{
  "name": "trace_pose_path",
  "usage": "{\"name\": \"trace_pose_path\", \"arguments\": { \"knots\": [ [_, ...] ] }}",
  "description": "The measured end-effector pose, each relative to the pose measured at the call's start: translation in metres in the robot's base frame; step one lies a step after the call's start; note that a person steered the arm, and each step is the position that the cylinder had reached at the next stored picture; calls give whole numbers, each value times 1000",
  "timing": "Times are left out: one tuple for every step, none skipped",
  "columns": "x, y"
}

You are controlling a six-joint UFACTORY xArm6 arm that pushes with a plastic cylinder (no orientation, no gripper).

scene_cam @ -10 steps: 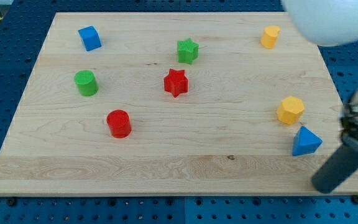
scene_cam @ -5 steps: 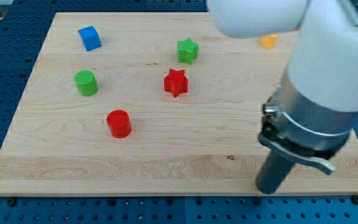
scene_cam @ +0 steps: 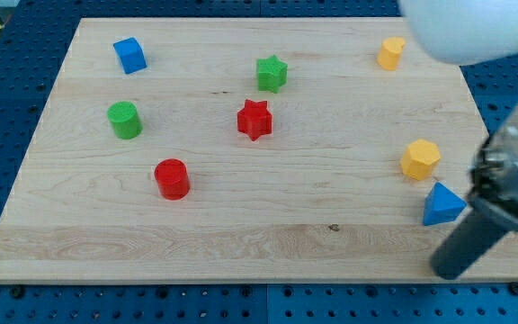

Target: Point at the red star

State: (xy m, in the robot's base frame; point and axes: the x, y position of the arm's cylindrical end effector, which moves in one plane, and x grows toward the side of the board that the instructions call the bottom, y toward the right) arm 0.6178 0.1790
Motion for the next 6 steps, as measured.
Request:
{"name": "trace_pose_path", "arguments": {
  "knots": [
    [-2, -59],
    [-55, -86],
    [-104, -60],
    [-104, -55],
    [-104, -56],
    [-105, -68]
  ]
}}
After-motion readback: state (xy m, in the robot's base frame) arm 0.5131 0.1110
